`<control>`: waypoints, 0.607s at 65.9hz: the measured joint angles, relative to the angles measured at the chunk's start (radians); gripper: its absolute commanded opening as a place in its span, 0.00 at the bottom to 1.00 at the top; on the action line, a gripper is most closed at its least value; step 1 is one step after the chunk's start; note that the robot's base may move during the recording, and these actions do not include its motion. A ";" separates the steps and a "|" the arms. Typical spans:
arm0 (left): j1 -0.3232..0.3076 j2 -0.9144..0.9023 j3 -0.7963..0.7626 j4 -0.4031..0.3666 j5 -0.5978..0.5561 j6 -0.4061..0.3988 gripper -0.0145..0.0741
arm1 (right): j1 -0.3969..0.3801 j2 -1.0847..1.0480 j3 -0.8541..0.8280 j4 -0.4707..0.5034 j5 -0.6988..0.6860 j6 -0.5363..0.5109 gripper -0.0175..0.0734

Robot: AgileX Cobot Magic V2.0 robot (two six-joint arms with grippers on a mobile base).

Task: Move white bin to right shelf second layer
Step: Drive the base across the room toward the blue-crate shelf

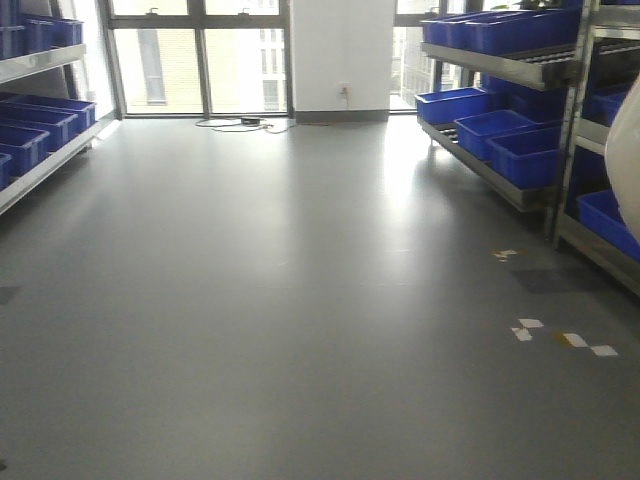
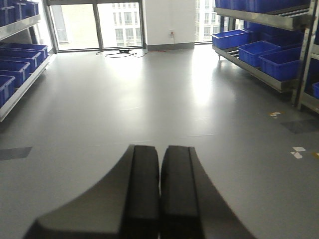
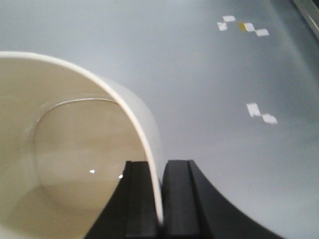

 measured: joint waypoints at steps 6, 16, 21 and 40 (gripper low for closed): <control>0.000 0.000 0.000 0.000 0.000 0.000 0.26 | 0.000 0.000 0.000 0.000 0.000 0.000 0.25; 0.000 0.000 0.000 0.000 0.000 0.000 0.26 | 0.000 0.000 0.000 0.000 0.000 0.000 0.25; 0.000 0.000 0.000 0.000 0.000 0.000 0.26 | 0.000 0.000 0.000 0.000 0.000 0.000 0.25; 0.000 0.000 0.000 0.000 0.000 0.000 0.26 | 0.000 0.000 0.000 0.000 0.000 0.000 0.25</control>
